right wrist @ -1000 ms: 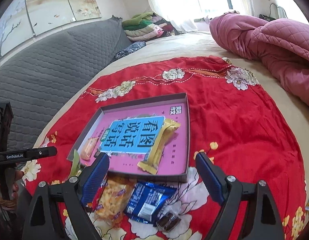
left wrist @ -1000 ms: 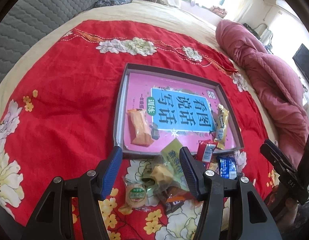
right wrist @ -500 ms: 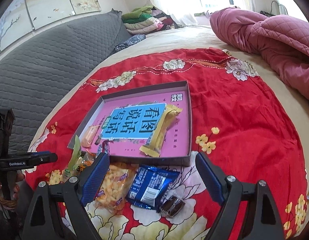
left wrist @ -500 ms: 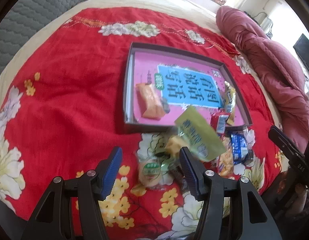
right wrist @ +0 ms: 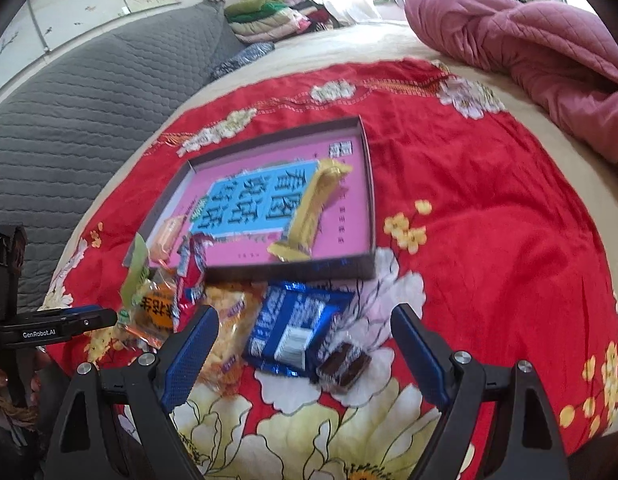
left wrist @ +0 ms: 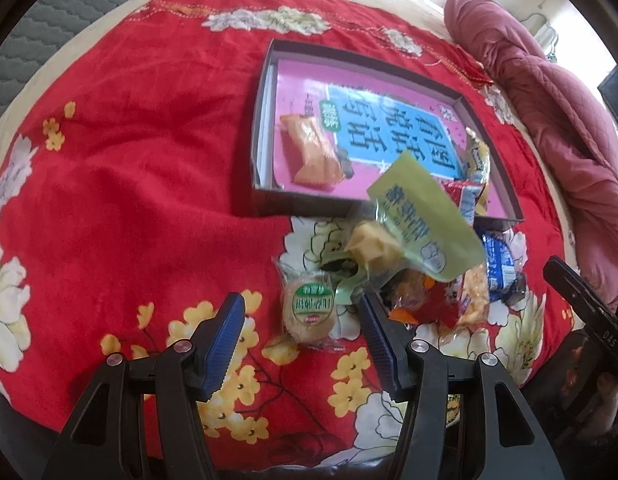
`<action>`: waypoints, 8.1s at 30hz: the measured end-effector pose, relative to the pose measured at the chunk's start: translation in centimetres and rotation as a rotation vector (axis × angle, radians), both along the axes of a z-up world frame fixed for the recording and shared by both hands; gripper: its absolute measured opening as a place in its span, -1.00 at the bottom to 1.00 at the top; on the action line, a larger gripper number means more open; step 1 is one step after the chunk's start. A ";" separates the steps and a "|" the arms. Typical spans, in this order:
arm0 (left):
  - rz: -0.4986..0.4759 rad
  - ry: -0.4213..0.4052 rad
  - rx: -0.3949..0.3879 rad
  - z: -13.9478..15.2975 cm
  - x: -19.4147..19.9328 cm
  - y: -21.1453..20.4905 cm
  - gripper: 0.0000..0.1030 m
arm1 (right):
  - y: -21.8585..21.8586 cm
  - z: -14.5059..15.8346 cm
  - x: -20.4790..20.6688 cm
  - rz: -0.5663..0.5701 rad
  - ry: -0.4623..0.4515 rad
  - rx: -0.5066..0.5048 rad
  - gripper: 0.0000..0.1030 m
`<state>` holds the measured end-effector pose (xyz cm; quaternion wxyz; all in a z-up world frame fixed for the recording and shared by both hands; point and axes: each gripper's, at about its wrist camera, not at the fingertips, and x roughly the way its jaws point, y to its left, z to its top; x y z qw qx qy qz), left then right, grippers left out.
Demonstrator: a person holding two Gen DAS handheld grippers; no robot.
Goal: Organize snacks
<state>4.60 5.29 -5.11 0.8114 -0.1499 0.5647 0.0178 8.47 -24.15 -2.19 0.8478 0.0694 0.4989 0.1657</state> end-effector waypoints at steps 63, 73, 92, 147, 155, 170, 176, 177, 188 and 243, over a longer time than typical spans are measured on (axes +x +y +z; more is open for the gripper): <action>0.008 0.018 -0.022 -3.3 0.0 0.1 -0.10 | 1.4 -4.0 0.6 0.321 0.157 -0.230 -0.29; 0.013 0.012 -0.009 -3.1 -0.2 1.0 -0.28 | 0.3 -3.7 0.6 0.268 0.182 -0.159 -0.29; 0.079 -0.073 -0.032 -1.0 -0.9 3.4 -0.28 | -1.6 -1.6 1.5 0.159 0.116 0.023 -0.29; 0.008 -0.202 0.006 3.7 7.7 -2.2 -0.28 | -0.4 1.1 5.4 0.153 -0.102 0.083 -0.29; 0.007 -0.180 -0.010 2.7 9.0 -2.5 -0.28 | 0.1 0.6 6.1 0.158 -0.103 0.056 -0.29; -0.034 -0.152 -0.026 1.3 11.6 -4.4 -0.28 | 0.5 -0.5 7.6 0.148 -0.086 0.053 -0.29; -0.047 -0.135 -0.032 0.7 12.1 -4.9 -0.29 | 0.6 -0.7 8.0 0.149 -0.081 0.055 -0.29; -0.050 -0.132 -0.033 0.6 12.1 -4.9 -0.28 | 0.6 -0.8 8.1 0.149 -0.079 0.055 -0.29; -0.082 -0.096 -0.034 -0.6 12.7 -6.0 -0.29 | 1.1 -1.4 8.6 0.156 -0.068 0.043 -0.29; -0.088 -0.050 -0.055 -2.2 13.2 -6.7 -0.29 | 2.3 -4.0 8.9 0.164 0.023 -0.010 -0.29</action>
